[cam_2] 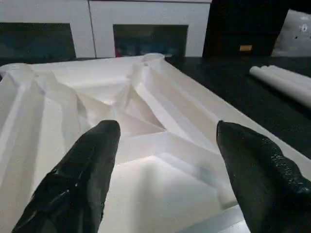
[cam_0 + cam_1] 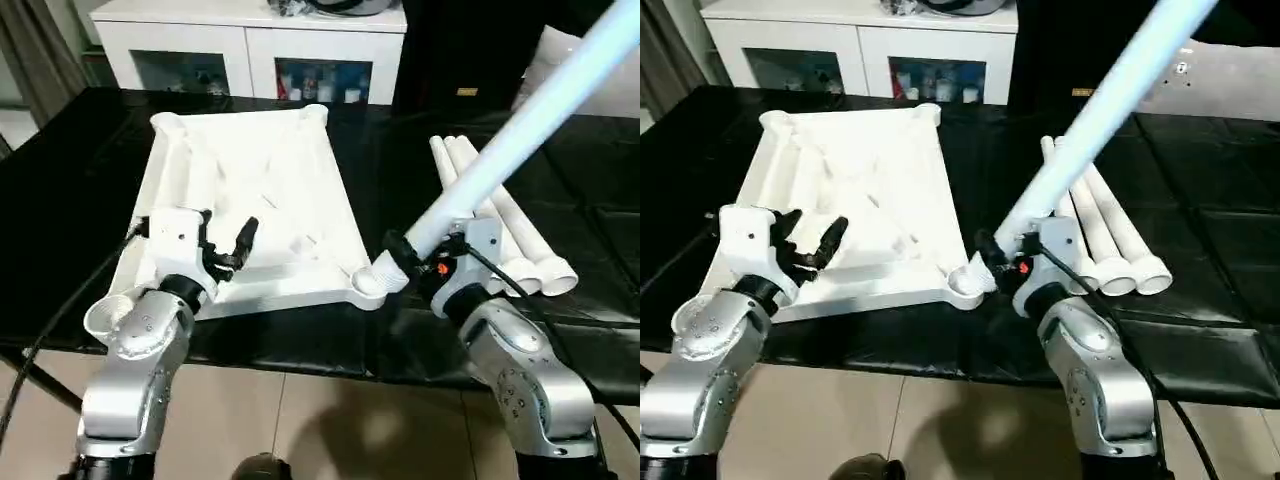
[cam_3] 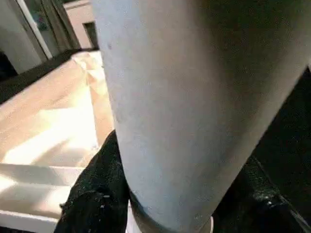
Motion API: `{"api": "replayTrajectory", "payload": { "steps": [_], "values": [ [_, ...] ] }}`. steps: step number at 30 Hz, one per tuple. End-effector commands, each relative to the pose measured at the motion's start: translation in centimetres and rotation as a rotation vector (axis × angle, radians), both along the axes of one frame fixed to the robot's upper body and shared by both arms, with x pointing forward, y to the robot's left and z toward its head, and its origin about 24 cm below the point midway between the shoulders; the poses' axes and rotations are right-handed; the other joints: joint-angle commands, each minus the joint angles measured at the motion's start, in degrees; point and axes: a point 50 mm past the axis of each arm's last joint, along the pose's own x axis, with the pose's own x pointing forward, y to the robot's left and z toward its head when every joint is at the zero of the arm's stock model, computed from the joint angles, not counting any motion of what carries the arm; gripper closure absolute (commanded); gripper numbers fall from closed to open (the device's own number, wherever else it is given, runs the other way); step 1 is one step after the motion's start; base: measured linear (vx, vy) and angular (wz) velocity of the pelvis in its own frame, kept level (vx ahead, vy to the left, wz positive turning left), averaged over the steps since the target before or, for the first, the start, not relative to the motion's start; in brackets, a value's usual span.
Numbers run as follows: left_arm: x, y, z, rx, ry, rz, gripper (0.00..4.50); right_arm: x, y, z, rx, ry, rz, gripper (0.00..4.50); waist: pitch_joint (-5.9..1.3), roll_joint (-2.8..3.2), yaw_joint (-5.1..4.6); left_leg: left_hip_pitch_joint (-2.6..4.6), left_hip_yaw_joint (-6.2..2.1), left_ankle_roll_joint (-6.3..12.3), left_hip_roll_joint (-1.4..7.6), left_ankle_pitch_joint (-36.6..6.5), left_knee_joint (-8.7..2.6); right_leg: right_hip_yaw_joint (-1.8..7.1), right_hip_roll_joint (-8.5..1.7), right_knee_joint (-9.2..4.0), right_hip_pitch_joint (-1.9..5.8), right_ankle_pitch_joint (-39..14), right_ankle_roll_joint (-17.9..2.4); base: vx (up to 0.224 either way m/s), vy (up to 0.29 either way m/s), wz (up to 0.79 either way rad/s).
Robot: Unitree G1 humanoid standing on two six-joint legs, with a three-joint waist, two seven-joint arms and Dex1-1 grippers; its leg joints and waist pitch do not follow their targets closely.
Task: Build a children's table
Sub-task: Pick table leg
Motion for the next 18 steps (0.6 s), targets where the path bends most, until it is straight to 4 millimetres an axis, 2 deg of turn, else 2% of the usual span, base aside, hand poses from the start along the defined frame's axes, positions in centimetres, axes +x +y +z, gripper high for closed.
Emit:
{"api": "replayTrajectory", "payload": {
  "steps": [1, 2, 4, 5, 6, 7, 8, 9, 10, 11, 12, 13, 14, 15, 16, 17, 18],
  "values": [
    [-0.16, -0.26, 0.20, 0.006, -0.004, -0.009, 0.96, -0.24, -0.13, -0.16, -0.009, 0.030, -0.015, 2.62, -3.28, -0.50, -0.40, 2.09, -2.29, -2.56, 4.46, -15.94, -5.01, 3.09, -5.19, -5.01, 0.82, -9.46, -5.77, 0.000, 0.000, 0.00],
    [-0.19, -0.35, 0.21, 0.001, -0.007, -0.015, 0.96, -0.28, -0.16, -0.37, -0.006, 0.048, -0.021, 2.62, -3.22, -0.47, -0.39, 2.13, -2.31, -2.44, 4.47, -15.96, -5.06, 3.08, -5.15, -5.08, 0.80, -10.05, -5.73, 0.000, 0.000, 0.00],
    [-0.23, -0.45, 0.21, 0.001, -0.006, -0.021, 0.96, -0.41, -0.06, -0.65, 0.009, 0.083, -0.004, 2.62, -2.94, -0.40, -0.48, 2.83, -2.46, -3.29, 4.58, -21.24, -5.37, 3.07, -5.29, -5.42, 0.91, -16.35, -4.97, 0.000, 0.000, 0.00],
    [-0.22, -0.45, 0.13, 0.009, -0.001, -0.019, 0.96, -0.47, -0.07, -0.59, 0.011, 0.082, 0.000, 2.62, -2.45, -0.40, -0.76, 3.52, -2.59, -4.32, 4.48, -27.11, -5.66, 3.03, -5.40, -6.21, 0.92, -24.05, -3.76, 0.000, 0.000, 0.00],
    [-0.22, -0.46, 0.04, 0.012, 0.003, -0.018, 0.96, -0.54, -0.07, -0.32, 0.010, 0.052, 0.019, 2.62, -2.05, -0.39, -0.97, 4.53, -2.78, -5.18, 4.30, -32.28, -5.74, 2.93, -5.48, -7.29, 0.77, -31.70, -2.20, 0.000, 0.000, 0.00],
    [-0.23, -0.50, 0.02, 0.009, 0.005, -0.021, 0.96, -0.53, -0.17, -0.18, -0.006, 0.029, 0.015, 2.62, -1.86, -0.36, -1.18, 5.25, -2.81, -5.44, 4.20, -34.86, -5.69, 2.77, -5.34, -7.85, 0.59, -34.89, -1.65, 0.000, 0.000, 0.00],
    [-0.23, -0.54, 0.01, 0.005, 0.005, -0.024, 0.96, -0.51, -0.25, -0.18, -0.019, 0.021, 0.009, 2.62, -1.44, -0.42, -1.75, 6.12, -3.02, -5.46, 3.95, -38.57, -5.87, 1.99, -4.86, -8.70, 1.03, -38.98, -0.96, 0.000, 0.000, 0.00],
    [-0.23, -0.56, 0.01, 0.002, 0.006, -0.025, 0.96, -0.50, -0.31, -0.21, -0.028, 0.018, 0.003, 2.62, -1.43, -0.41, -1.99, 6.43, -3.10, -5.37, 3.85, -39.68, -5.92, 1.61, -4.66, -8.98, 1.41, -39.74, -0.88, 0.000, 0.000, 0.00],
    [-0.21, -0.70, 0.01, 0.005, 0.005, -0.037, 0.96, -0.48, -0.40, -0.20, -0.051, 0.001, 0.004, 2.62, -1.06, -0.33, -2.64, 7.02, -3.26, -5.35, 3.76, -41.80, -6.10, 0.91, -4.24, -9.60, 1.64, -40.56, -0.66, 0.000, 0.000, 0.00],
    [-0.19, -0.84, 0.02, 0.006, 0.005, -0.045, 0.96, -0.47, -0.45, -0.17, -0.065, -0.013, 0.005, 2.62, -1.27, -0.16, -2.94, 7.04, -3.40, -5.19, 3.92, -41.77, -6.57, 0.79, -4.40, -9.61, 2.64, -38.15, -1.07, 0.000, 0.000, 0.00],
    [-0.18, -0.91, 0.02, 0.007, 0.005, -0.049, 0.96, -0.46, -0.48, -0.15, -0.072, -0.021, 0.005, 2.62, -1.48, -0.17, -3.39, 6.68, -3.48, -4.91, 3.99, -40.48, -6.95, 0.79, -4.51, -9.49, 3.50, -34.91, -1.50, 0.000, 0.000, 0.00],
    [-0.17, -0.97, 0.01, 0.007, 0.005, -0.050, 0.96, -0.48, -0.46, -0.12, -0.076, -0.027, 0.004, 2.62, -1.61, -0.07, -3.44, 6.78, -3.37, -4.65, 4.02, -39.69, -7.07, 0.93, -4.54, -9.47, 3.54, -33.35, -1.88, 0.000, 0.000, 0.00],
    [-0.17, -0.97, 0.01, 0.007, 0.005, -0.050, 0.96, -0.48, -0.46, -0.12, -0.076, -0.027, 0.004, 2.62, -1.86, -0.15, -3.63, 6.93, -3.20, -4.01, 4.13, -37.47, -7.22, 1.15, -4.57, -9.18, 3.74, -29.19, -3.33, 0.064, 0.023, -0.04],
    [-0.15, -1.12, 0.01, 0.006, 0.005, -0.056, 0.96, -0.55, -0.35, -0.10, -0.075, -0.029, 0.011, 2.62, -2.04, -0.09, -3.76, 6.50, -3.15, -3.58, 4.15, -35.58, -7.34, 1.22, -4.54, -8.89, 4.29, -26.64, -4.11, 0.079, 0.012, -0.01],
    [-0.14, -1.18, 0.00, 0.006, 0.006, -0.059, 0.96, -0.60, -0.27, -0.11, -0.071, -0.027, 0.018, 2.62, -2.52, -0.11, -3.93, 6.07, -2.71, -2.42, 4.09, -31.15, -7.35, 1.37, -4.49, -8.39, 4.97, -20.88, -5.96, 0.079, 0.012, -0.01],
    [-0.13, -1.23, 0.00, 0.007, 0.006, -0.061, 0.96, -0.65, -0.19, -0.12, -0.067, -0.024, 0.025, 2.62, -3.09, -0.17, -4.02, 5.49, -2.40, -0.42, 3.99, -24.82, -7.12, 1.33, -4.28, -7.57, 5.87, -13.36, -8.00, 0.102, -0.002, 0.02],
    [-0.13, -1.24, 0.00, 0.006, 0.006, -0.062, 0.96, -0.67, -0.17, -0.12, -0.068, -0.025, 0.026, 2.62, -3.25, -0.16, -4.05, 5.39, -2.15, 0.64, 3.85, -22.18, -6.84, 1.31, -4.24, -7.33, 5.96, -10.29, -8.99, 0.105, -0.016, 0.05]
  ]
}}
